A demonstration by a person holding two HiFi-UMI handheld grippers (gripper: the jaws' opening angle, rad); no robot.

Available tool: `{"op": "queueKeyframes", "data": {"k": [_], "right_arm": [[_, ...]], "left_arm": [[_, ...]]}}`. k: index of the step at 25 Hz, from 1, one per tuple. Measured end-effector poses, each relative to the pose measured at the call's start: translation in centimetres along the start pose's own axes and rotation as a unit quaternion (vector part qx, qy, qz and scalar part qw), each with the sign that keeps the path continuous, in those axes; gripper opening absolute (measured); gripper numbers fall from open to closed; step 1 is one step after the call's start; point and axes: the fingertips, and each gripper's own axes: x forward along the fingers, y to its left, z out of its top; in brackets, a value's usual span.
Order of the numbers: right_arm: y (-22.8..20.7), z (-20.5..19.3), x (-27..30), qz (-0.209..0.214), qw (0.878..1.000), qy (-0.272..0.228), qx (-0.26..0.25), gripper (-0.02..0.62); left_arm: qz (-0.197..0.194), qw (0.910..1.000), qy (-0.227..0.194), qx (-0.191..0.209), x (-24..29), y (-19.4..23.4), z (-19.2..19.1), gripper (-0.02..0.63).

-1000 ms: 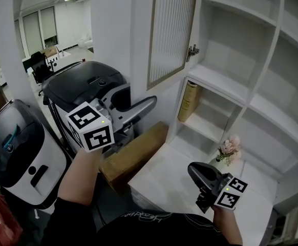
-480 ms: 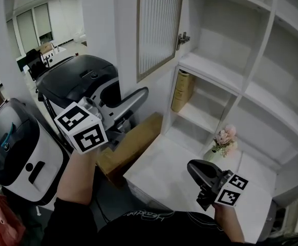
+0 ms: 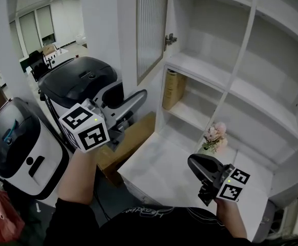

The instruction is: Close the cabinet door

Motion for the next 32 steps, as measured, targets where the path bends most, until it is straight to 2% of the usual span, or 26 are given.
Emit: {"op": "queueKeyframes", "data": {"k": [7,15,27,32], "right_arm": [[-0.2,1.6,-3.7,-0.002,1.000,-0.012,-0.014,0.054],[-0.6,2.5,-6.5,-0.011,1.000,-0.023,-0.018,0.054],[-1.1,3.5,-10.7,-0.034,0.998,-0.044,-0.020,0.054],[-1.3,3.5,-12.0,-0.044,0.998,-0.052,-0.020,0.054]], "left_arm": [[-0.006,0.9999,0.009,0.010,2.2,-3.1,-0.6,0.216],[-0.016,0.9987,0.027,0.039,4.9,-6.4,-1.5,0.239],[0.029,0.9968,0.037,0.065,9.8,-9.3,-3.0,0.268],[0.022,0.9971,0.047,0.055,11.6,-10.2,-3.8,0.266]]}}
